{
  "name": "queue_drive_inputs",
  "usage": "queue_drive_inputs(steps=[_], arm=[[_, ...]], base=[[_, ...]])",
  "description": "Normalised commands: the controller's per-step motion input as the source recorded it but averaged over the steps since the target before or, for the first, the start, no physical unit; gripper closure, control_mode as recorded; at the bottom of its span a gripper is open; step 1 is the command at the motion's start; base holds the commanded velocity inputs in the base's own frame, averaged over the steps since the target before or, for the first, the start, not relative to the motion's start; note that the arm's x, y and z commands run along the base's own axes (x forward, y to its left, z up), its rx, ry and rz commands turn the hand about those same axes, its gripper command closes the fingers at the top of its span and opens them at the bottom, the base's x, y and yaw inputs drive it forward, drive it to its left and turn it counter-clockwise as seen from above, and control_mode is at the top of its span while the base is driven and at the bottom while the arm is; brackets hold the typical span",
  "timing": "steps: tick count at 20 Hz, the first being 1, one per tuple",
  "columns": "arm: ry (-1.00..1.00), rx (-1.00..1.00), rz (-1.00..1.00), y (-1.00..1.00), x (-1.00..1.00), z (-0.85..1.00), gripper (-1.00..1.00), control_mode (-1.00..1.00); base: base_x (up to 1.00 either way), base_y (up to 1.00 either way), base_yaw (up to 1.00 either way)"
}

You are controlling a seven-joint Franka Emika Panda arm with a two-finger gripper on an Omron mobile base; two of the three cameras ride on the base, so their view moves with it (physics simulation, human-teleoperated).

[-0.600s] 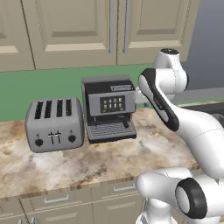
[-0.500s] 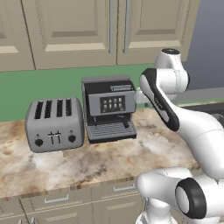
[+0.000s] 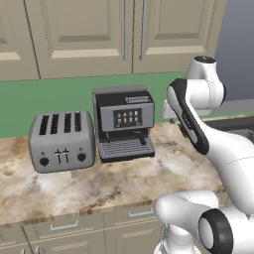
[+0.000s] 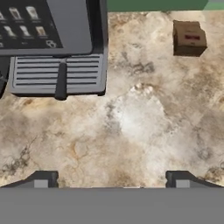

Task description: Open the cabinet. Pick the bar soap and place it next to the sink. Then close the cabinet.

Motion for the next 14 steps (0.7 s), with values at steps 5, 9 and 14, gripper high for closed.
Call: queue_drive_inputs(steps=[5, 9, 14], arm=[[-0.06, 0.0, 0.0, 0.27, -0.29, 0.13, -1.0, -1.0], [-0.08, 0.0, 0.0, 0.29, -0.21, 0.48, -1.0, -1.0], [-0.15, 0.0, 0.0, 0.45, -0.03, 0.72, -1.0, -1.0]], base=[[0.0, 0.0, 0.0], [0.0, 0.0, 0.0], [0.0, 0.0, 0.0]])
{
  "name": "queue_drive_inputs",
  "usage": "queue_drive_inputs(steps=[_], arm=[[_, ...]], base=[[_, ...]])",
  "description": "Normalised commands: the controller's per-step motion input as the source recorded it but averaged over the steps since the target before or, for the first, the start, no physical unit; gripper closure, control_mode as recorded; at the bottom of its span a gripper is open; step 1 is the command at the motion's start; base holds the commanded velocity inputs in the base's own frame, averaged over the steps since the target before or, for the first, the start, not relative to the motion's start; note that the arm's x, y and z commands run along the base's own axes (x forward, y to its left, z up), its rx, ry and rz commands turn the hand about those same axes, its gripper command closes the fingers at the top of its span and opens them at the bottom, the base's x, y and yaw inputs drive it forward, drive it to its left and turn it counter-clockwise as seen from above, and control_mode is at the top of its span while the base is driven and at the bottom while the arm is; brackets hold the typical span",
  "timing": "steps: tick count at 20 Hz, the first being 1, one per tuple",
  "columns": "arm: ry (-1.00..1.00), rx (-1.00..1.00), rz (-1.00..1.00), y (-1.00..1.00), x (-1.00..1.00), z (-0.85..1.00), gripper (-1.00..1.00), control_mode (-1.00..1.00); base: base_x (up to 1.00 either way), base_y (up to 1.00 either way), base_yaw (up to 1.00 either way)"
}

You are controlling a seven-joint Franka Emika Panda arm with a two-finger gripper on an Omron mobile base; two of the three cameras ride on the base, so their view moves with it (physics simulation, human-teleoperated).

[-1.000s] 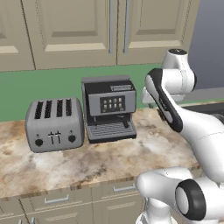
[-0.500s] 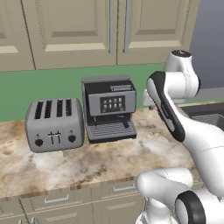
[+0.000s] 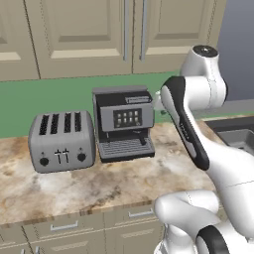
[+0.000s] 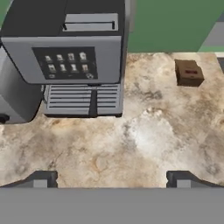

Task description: Open the cabinet. Pick the bar soap and place it next to the sink. Then close the cabinet.

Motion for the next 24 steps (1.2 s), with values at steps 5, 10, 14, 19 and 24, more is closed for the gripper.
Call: queue_drive_inputs(steps=[5, 10, 14, 19, 24], arm=[[-0.19, 0.0, 0.0, 0.54, 0.0, 0.78, -1.0, -1.0], [-0.2, 0.0, 0.0, 0.63, 0.02, 0.5, -1.0, -1.0], [-0.24, 0.02, 0.0, 0.63, 0.33, 0.15, -1.0, -1.0], [-0.31, 0.07, 0.0, 0.24, 0.45, 0.0, -1.0, -1.0], [-0.34, 0.11, 0.0, 0.0, 0.31, 0.11, -1.0, -1.0]], base=[[0.0, 0.0, 0.0], [0.0, 0.0, 0.0], [0.0, 0.0, 0.0], [0.0, 0.0, 0.0], [0.0, 0.0, 0.0]])
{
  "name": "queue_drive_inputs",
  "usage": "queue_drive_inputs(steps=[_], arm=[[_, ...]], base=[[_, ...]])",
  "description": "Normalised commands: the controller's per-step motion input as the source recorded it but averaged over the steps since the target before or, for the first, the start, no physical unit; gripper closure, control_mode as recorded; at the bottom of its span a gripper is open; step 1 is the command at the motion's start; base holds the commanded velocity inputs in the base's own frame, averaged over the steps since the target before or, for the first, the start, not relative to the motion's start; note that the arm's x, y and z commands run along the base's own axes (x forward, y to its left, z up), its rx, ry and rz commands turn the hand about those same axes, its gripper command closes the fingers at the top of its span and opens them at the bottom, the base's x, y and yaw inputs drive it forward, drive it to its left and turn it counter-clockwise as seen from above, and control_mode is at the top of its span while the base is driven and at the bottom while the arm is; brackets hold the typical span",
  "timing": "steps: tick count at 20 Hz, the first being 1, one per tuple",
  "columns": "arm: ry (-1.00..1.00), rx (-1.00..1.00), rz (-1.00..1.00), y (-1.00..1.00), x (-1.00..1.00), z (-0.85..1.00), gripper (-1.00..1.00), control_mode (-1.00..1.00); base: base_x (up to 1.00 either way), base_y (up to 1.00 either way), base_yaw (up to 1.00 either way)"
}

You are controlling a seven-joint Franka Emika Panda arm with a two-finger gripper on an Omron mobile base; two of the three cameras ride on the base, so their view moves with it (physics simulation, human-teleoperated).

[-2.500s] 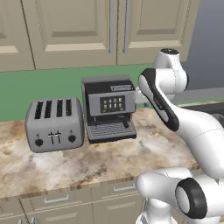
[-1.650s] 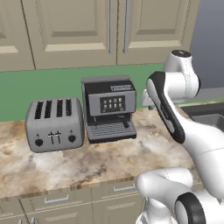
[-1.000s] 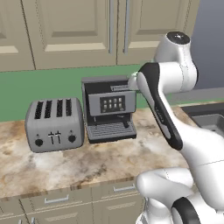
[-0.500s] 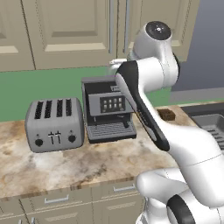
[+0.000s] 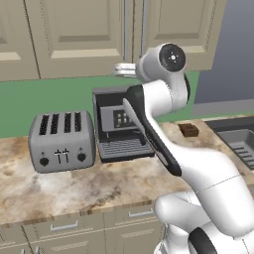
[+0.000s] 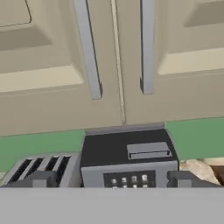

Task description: Open the cabinet. Pick the bar soap and place it next to the sink. Then close the cabinet.

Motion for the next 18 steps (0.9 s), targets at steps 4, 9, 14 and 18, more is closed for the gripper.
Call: queue_drive_inputs(steps=[4, 9, 14, 18], arm=[[-0.16, 0.03, 0.0, 0.0, 0.02, 0.39, -1.0, -1.0], [0.06, -0.12, 0.0, 0.0, 0.0, 0.36, -1.0, -1.0], [0.12, -0.22, 0.01, 0.0, 0.32, 0.23, -1.0, -1.0], [0.06, -0.09, 0.03, -0.12, 0.58, 0.0, -1.0, -1.0]], base=[[0.0, 0.0, 0.0], [0.0, 0.0, 0.0], [0.0, 0.0, 0.0], [0.0, 0.0, 0.0]])
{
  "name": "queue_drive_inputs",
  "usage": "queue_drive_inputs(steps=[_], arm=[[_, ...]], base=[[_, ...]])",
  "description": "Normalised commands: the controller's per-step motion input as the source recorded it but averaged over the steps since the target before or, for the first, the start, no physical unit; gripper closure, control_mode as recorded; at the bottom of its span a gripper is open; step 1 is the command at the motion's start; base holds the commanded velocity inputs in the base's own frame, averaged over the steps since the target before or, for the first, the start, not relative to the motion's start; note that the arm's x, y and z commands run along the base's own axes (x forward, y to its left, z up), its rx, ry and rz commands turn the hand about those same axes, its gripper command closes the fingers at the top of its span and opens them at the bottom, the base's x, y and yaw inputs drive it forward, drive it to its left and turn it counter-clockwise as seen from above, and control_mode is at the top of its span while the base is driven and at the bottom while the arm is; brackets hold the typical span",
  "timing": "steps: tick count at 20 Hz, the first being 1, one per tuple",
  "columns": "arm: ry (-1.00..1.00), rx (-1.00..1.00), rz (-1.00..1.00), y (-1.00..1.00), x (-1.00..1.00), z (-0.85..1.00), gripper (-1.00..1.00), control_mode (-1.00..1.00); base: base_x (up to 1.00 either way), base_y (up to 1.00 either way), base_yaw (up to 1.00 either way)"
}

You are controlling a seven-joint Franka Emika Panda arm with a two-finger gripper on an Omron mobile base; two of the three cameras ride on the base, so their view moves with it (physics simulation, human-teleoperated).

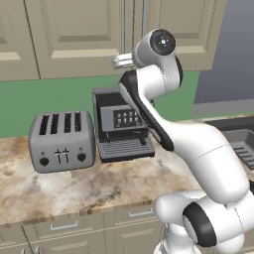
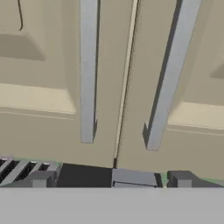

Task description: Open the cabinet. Pick the bar soap and place it next to the sink. Then close the cabinet.

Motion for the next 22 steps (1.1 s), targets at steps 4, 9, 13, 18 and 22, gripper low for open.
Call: queue_drive_inputs(steps=[4, 9, 13, 18, 22], arm=[[0.0, 0.0, 0.01, -0.28, 0.69, 0.0, -1.0, -1.0], [0.0, 0.0, 0.0, -0.27, 0.38, 0.01, -1.0, -1.0], [0.0, 0.0, 0.0, -0.01, 0.07, 0.26, -1.0, -1.0], [0.0, 0.01, 0.0, 0.0, -0.01, 0.42, -1.0, -1.0], [0.0, 0.03, 0.0, 0.0, -0.07, 0.45, -1.0, -1.0]], base=[[0.0, 0.0, 0.0], [0.0, 0.0, 0.0], [0.0, 0.0, 0.0], [0.0, 0.0, 0.0], [0.0, 0.0, 0.0]])
